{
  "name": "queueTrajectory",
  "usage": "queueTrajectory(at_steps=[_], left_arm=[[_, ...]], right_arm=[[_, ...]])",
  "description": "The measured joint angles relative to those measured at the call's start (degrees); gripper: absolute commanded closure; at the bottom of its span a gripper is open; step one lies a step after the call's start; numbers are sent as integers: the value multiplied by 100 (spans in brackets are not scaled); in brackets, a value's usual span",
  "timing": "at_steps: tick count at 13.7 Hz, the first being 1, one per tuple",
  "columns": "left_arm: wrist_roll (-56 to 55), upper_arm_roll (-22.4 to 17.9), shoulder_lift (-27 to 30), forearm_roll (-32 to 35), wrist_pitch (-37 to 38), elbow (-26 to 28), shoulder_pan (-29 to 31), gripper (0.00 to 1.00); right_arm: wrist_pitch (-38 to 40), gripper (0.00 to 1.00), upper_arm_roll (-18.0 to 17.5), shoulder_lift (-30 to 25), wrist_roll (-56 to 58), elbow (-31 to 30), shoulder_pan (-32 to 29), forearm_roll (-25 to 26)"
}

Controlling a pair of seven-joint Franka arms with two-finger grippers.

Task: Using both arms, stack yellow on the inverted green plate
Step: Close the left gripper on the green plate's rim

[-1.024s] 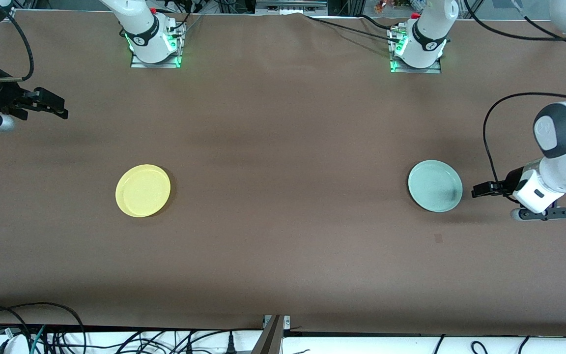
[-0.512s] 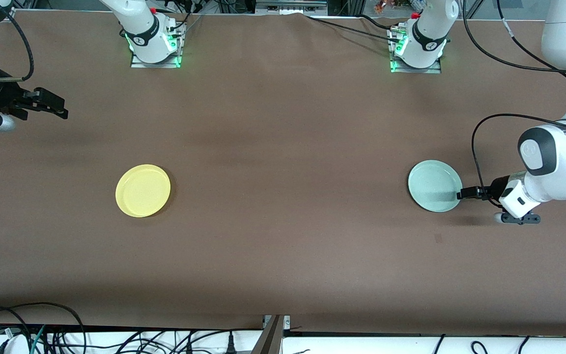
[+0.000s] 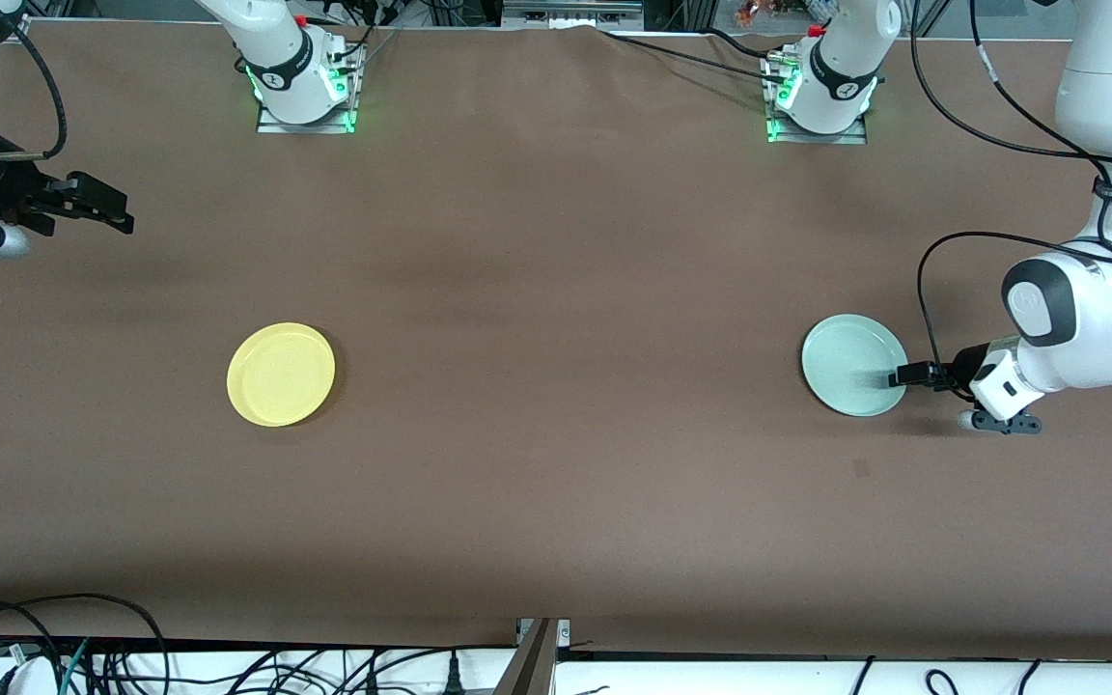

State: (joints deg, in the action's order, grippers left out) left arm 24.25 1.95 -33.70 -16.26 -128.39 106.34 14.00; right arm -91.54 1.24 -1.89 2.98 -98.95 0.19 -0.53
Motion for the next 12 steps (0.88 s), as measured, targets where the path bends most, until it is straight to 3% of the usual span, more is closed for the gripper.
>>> queueTrajectory(at_steps=[3,5,7,9,12], left_arm=[[1,0,-4,-4,1,59,0,47],[1,0,1,-4,11,63,0,64],[1,-12,11,-4,44,64,0,74],[5,-28,12,-4,58,68,0,99],[17,-29,15,-8,80,102,0,100]], right_arm=[[0,0,0,0,0,0,0,0],[0,0,0,0,0,0,0,0],[1,0,0,0,0,0,0,0],[2,0,0,0,0,0,0,0],[2,0,0,0,0,0,0,0]])
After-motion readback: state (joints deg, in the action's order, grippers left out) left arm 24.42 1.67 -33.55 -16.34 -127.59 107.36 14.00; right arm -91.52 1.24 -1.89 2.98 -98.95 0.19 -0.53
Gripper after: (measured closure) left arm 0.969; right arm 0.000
